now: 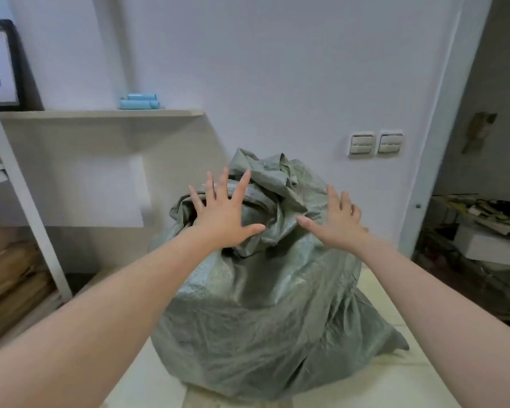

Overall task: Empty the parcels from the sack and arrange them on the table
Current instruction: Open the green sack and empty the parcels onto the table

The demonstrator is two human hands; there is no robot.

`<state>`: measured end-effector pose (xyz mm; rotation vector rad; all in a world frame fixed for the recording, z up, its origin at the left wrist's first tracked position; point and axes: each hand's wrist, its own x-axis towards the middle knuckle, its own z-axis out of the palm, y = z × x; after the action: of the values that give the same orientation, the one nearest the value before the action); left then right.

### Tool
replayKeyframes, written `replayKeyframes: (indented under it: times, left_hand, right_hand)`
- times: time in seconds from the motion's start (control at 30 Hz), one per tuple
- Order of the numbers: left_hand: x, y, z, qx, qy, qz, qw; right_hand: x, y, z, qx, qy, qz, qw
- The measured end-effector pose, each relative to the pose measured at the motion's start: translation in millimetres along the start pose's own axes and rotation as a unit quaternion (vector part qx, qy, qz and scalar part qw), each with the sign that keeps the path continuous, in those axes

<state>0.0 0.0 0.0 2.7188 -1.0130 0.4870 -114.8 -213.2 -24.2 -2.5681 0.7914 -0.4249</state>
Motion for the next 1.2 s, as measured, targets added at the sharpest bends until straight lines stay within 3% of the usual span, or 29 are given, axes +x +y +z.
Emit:
replayKeyframes:
  times: [0.23, 0.43, 0.63, 0.77, 0.93, 1.07, 1.2]
  left_hand:
    - [12, 0, 17, 0.019, -0.003, 0.000, 1.000]
    - [54, 5, 20, 0.119, -0.018, 0.069, 0.990]
    - [82, 1, 55, 0.207, -0.146, 0.087, 0.963]
    - [74, -20, 73, 0.179, -0.163, 0.067, 0.968]
    - [69, -43, 67, 0.105, -0.168, 0.038, 0.980]
    - [59, -59, 65, 0.063, -0.149, 0.039, 0.986]
    - [51, -78, 64, -0.158, -0.113, -0.019, 0.981]
  right_hand:
    - [18, 12, 21, 0.063, -0.026, 0.023, 0.997]
    - [37, 11, 34, 0.080, -0.030, 0.036, 0.996]
    - [66, 24, 62, 0.057, -0.005, 0.091, 0.994]
    - [70, 18, 73, -0.011, 0.005, 0.094, 0.995]
    - [77, 7, 82, -0.062, 0.089, 0.096, 0.989]
    - [76, -9, 86, 0.018, 0.159, 0.079, 0.984]
    - [60, -45, 78, 0.105, 0.176, 0.088, 0.975]
